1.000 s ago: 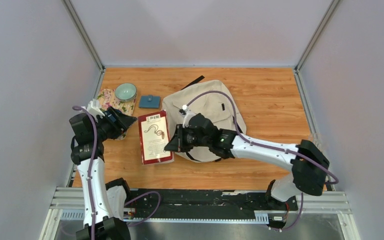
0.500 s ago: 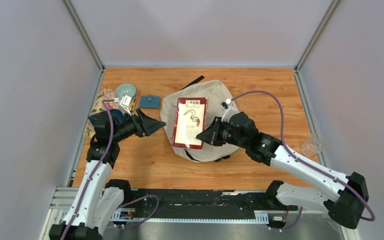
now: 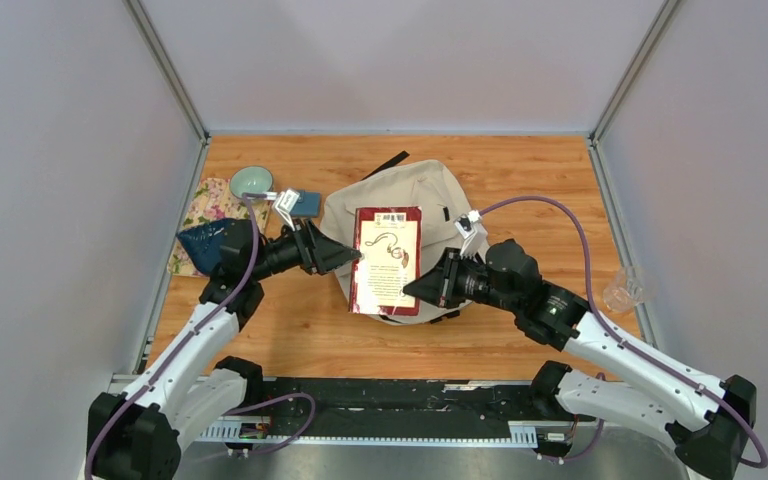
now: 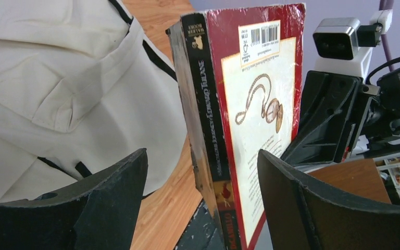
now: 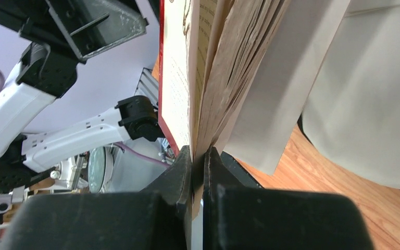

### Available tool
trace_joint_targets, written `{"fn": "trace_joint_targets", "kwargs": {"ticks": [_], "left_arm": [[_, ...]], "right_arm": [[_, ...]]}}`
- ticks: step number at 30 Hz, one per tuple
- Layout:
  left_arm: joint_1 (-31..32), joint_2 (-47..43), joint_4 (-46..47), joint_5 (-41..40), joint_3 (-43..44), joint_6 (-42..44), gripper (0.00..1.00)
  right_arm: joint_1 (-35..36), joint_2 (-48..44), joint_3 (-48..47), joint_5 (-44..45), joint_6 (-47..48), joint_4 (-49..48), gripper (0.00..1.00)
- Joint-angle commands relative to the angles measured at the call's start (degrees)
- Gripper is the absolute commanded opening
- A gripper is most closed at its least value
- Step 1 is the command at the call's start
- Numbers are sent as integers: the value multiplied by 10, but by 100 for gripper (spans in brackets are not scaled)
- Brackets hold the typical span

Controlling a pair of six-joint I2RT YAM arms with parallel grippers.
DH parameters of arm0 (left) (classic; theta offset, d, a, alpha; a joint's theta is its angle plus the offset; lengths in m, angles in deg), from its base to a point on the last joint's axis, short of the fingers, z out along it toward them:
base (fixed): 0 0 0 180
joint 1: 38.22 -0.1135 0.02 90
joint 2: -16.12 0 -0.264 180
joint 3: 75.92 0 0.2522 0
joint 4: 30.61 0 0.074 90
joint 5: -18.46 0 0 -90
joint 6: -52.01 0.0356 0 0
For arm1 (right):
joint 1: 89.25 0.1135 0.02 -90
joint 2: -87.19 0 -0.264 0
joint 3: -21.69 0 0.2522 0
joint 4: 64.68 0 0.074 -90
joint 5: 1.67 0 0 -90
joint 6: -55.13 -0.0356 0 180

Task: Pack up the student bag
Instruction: Pick up the book from the center of the board.

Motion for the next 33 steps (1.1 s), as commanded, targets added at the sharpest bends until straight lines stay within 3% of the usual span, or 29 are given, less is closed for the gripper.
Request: {"fn": "trace_joint_targets", "kwargs": {"ticks": [1,13,16,17,19,20,22,23,24,26,28,31,33], "left_arm": [[14,19,135,26,-17,-52,84],[46,94,329,122,-21,-165,79],[48,98,348,130,-30,-178,66],[49,98,349,130,-32,-177,55],[51,94,350,130,-35,-176,47],[52,95,350,131,-35,-175,33],[54,98,350,135,-34,-175,17],[54,98,349,137,-35,-176,1],[54,98,346,137,-36,-176,0],[54,92,336,120,-41,-169,0],[54,80,310,100,-49,-161,0],[54,58,272,50,-53,-139,0],[54,50,255,6,-52,-133,0]], "right_arm": [[-1,-20,7,-43,-6,-65,0],[0,0,-10,-115,60,-80,0],[-3,2,-16,-121,73,-76,0],[-5,5,-16,-126,75,-74,0],[-8,12,-19,-133,82,-72,0],[-11,15,-21,-141,86,-70,0],[-12,24,-26,-142,94,-52,0],[-13,26,-39,-118,102,-36,0],[-13,28,-47,-93,107,-11,4],[-14,30,-69,-4,115,70,41],[-14,20,-76,55,111,134,70],[-14,-16,-66,157,78,186,81],[-14,-40,-35,178,43,189,81]]}}
